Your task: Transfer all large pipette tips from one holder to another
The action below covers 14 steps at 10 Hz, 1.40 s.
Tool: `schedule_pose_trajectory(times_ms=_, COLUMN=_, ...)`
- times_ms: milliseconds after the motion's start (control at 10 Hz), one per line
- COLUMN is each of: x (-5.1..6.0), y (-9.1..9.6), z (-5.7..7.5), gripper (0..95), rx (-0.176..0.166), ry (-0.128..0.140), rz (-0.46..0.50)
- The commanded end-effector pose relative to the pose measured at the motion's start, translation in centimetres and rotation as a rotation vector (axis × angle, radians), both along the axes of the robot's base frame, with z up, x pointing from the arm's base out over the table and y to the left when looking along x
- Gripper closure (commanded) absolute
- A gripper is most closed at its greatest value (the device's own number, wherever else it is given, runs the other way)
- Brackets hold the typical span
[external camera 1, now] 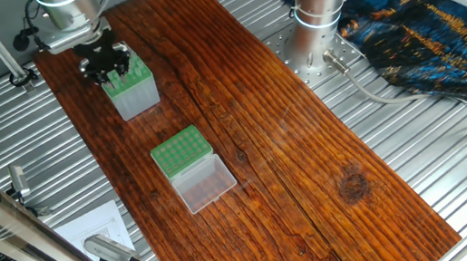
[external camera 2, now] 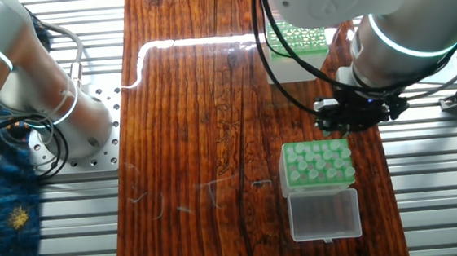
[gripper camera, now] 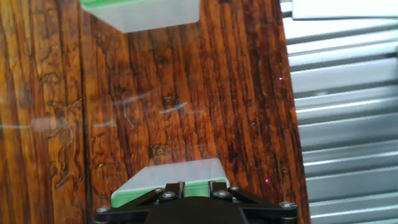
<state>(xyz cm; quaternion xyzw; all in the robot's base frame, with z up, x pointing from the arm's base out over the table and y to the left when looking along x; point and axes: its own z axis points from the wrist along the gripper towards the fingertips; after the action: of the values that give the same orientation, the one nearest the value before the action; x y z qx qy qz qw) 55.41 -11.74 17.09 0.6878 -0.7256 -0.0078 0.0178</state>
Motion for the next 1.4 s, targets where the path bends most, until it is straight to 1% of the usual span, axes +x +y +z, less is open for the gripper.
schedule_pose_trajectory(times_ms=100, x=0.1, y=-0.1, z=-0.1, gripper=57.0, rx=-0.007, ry=0.006, rz=0.053)
schedule_pose_trajectory(times_ms=300, x=0.0, y=-0.3, z=0.0, gripper=57.0, rx=-0.002, ry=0.005, rz=0.08)
schedule_pose_trajectory(times_ms=500, x=0.0, y=-0.3, z=0.1, gripper=57.0, rx=-0.005, ry=0.005, rz=0.105)
schedule_pose_trajectory(times_ms=700, x=0.0, y=-0.5, z=-0.1, gripper=57.0, rx=-0.019, ry=0.003, rz=0.109)
schedule_pose_trajectory(times_ms=1000, x=0.2, y=-1.1, z=-0.8, gripper=57.0, rx=-0.003, ry=-0.002, rz=0.109)
schedule_pose_trajectory(times_ms=1200, x=0.3, y=-1.2, z=-0.9, gripper=57.0, rx=0.01, ry=-0.002, rz=0.097)
schedule_pose_trajectory(times_ms=1300, x=0.3, y=-1.2, z=-0.9, gripper=57.0, rx=0.0, ry=-0.002, rz=0.097)
schedule_pose_trajectory(times_ms=1400, x=0.3, y=-1.2, z=-1.0, gripper=57.0, rx=0.0, ry=-0.002, rz=0.099)
